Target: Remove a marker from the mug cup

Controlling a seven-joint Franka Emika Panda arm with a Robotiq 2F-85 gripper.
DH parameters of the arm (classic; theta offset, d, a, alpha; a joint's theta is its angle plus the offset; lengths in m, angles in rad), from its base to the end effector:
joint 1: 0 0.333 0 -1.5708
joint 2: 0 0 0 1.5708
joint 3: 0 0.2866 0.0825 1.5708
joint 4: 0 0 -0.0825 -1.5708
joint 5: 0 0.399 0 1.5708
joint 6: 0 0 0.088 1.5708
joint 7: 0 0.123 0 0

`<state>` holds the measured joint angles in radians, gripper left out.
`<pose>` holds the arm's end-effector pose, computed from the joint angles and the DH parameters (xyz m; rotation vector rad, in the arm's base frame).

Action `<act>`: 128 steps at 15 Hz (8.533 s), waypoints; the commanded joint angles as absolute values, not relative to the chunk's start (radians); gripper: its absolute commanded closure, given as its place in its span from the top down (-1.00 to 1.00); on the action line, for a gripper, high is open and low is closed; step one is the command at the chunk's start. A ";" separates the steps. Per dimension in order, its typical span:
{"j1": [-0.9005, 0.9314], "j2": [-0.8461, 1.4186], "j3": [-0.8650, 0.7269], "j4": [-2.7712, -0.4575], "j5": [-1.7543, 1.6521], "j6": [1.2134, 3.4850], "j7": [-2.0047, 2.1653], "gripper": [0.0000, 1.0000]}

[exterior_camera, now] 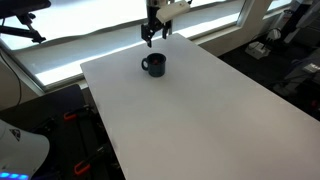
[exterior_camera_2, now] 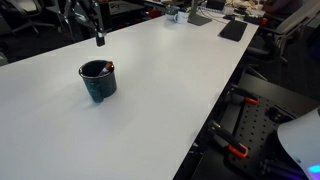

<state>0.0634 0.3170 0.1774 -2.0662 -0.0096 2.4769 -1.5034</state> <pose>0.5843 0.1436 0.2354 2.0103 2.3831 0.1688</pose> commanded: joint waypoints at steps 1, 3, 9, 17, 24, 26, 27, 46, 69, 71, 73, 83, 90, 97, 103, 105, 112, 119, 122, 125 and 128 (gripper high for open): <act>0.055 0.327 0.186 -2.064 -0.011 2.472 -1.499 1.00; 0.053 0.337 0.186 -2.063 -0.010 2.472 -1.499 1.00; 0.056 0.377 0.172 -2.040 -0.035 2.455 -1.480 1.00; 0.035 0.418 0.176 -2.057 -0.026 2.472 -1.495 1.00; 0.019 0.437 0.199 -2.048 -0.005 2.464 -1.529 1.00; 0.018 0.441 0.199 -2.046 -0.009 2.459 -1.519 1.00; 0.018 0.443 0.198 -2.045 -0.010 2.456 -1.513 1.00; -0.018 0.464 0.216 -2.054 0.020 2.447 -1.513 -0.43; 0.010 0.441 0.210 -2.038 -0.048 2.436 -1.517 0.07; 0.015 0.439 0.208 -2.031 -0.061 2.435 -1.515 0.38; 0.018 0.440 0.208 -2.023 -0.073 2.435 -1.516 0.70; 0.007 0.447 0.216 -2.017 -0.066 2.430 -1.529 1.00; 0.013 0.466 0.207 -2.019 -0.071 2.452 -1.504 1.00; 0.006 0.479 0.207 -2.024 -0.062 2.457 -1.500 0.47; 0.007 0.484 0.205 -2.024 -0.064 2.457 -1.493 -0.50; 0.007 0.478 0.205 -2.023 -0.064 2.459 -1.492 -0.78; 0.009 0.480 0.203 -2.022 -0.066 2.455 -1.490 -1.00; 0.016 0.476 0.191 -2.024 -0.090 2.457 -1.486 -0.02; 0.017 0.473 0.186 -2.024 -0.093 2.456 -1.481 0.43; 0.016 0.472 0.184 -2.027 -0.091 2.457 -1.479 0.91; 0.014 0.458 0.178 -2.042 -0.092 2.464 -1.474 1.00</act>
<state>0.0052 0.4907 0.1918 -2.0157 -0.0745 2.4553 -1.5031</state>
